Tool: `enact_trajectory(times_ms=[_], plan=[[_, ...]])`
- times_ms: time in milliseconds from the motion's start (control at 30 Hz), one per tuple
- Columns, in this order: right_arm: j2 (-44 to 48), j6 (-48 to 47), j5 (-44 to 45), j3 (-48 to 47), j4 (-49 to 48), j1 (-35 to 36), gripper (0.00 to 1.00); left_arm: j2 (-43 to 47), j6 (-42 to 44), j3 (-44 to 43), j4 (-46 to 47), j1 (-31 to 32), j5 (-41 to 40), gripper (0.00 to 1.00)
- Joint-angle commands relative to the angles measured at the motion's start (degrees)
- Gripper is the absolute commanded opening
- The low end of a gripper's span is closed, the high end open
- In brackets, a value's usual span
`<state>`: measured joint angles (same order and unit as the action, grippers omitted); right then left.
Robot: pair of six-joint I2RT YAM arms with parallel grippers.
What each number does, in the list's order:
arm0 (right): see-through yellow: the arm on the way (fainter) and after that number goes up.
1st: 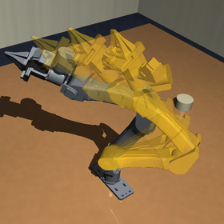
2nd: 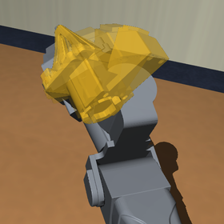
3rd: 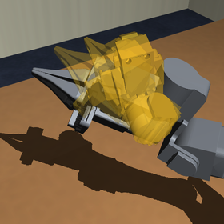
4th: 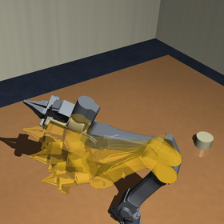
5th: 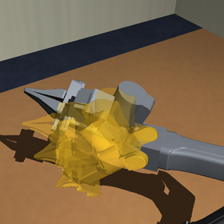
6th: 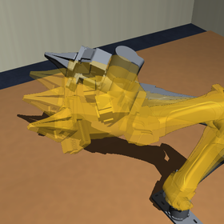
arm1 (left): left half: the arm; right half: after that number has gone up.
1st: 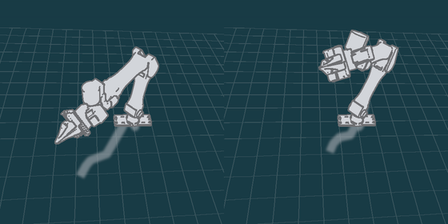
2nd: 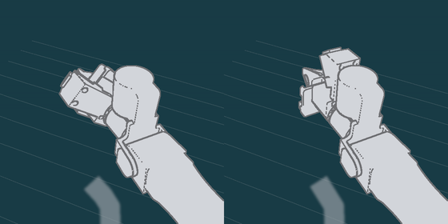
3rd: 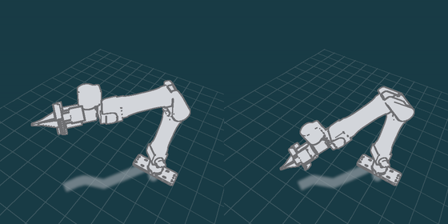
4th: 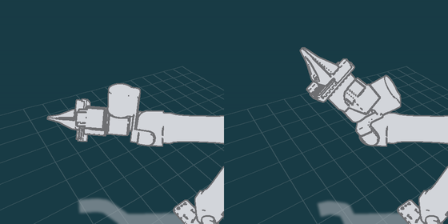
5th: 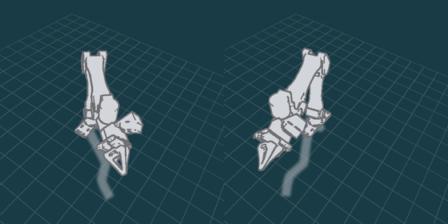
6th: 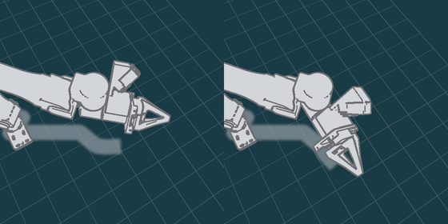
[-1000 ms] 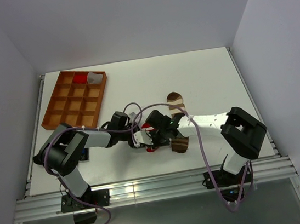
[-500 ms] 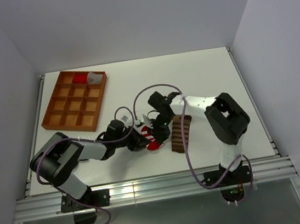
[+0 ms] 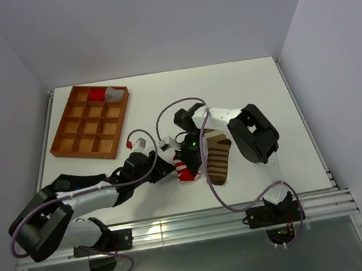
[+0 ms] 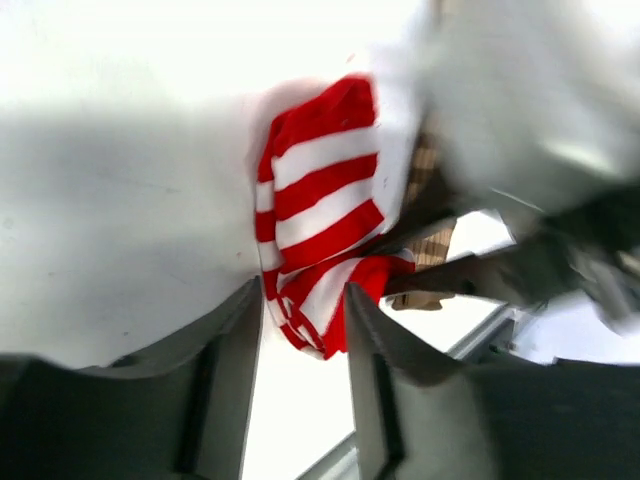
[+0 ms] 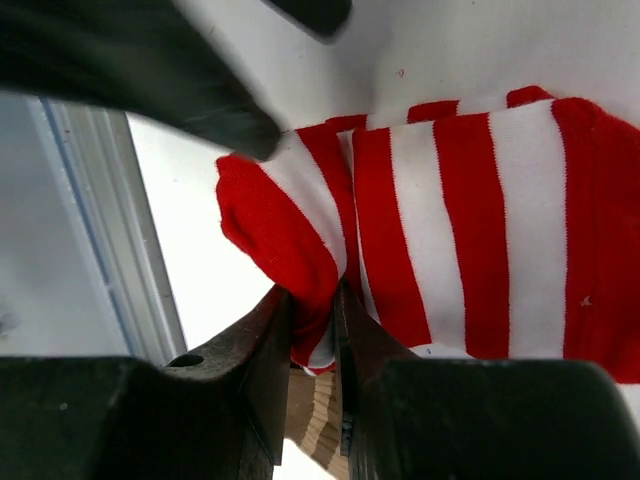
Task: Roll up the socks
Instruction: Roll the sock at the center of the board.
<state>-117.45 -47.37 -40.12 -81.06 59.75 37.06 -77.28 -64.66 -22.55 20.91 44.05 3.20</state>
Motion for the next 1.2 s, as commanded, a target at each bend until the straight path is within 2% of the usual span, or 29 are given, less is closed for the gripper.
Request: enact_trajectory(times_ms=[0, 100, 233, 333, 467, 800, 1000, 1167], plan=[[-4.0, -0.4, 3.1, -4.2, 6.0, -0.4, 0.15, 5.4, 8.9, 0.6, -2.5, 1.7, -10.2, 0.46], [-7.5, -1.1, 2.2, -7.9, 9.8, -0.6, 0.15, 6.7, 15.4, 0.0, -1.0, 3.2, -12.6, 0.46], [-11.5, -0.8, 2.4, -11.9, 12.4, -0.7, 0.15, 4.2, 24.6, -1.5, 1.9, 7.5, -16.6, 0.45], [-13.5, -0.4, 2.2, -14.1, 13.6, -0.8, 0.15, 2.0, 27.7, -2.0, 5.5, 8.7, -15.0, 0.45], [-15.1, 0.9, 3.3, -15.4, 13.3, -0.9, 0.15, 0.5, 28.9, -1.8, 9.9, 8.9, -10.2, 0.46], [-17.4, 0.8, 2.7, -18.3, 16.0, -1.0, 0.15, -5.0, 32.6, -5.7, 11.1, 9.2, -1.9, 0.48], [-17.7, 1.1, 2.9, -18.7, 16.3, -1.1, 0.15, -7.6, 33.7, -6.5, 9.5, 9.6, -0.7, 0.48], [-18.3, 1.1, 2.9, -19.1, 16.5, -1.1, 0.15, -7.5, 34.3, -5.9, 8.2, 9.9, -1.1, 0.52]])
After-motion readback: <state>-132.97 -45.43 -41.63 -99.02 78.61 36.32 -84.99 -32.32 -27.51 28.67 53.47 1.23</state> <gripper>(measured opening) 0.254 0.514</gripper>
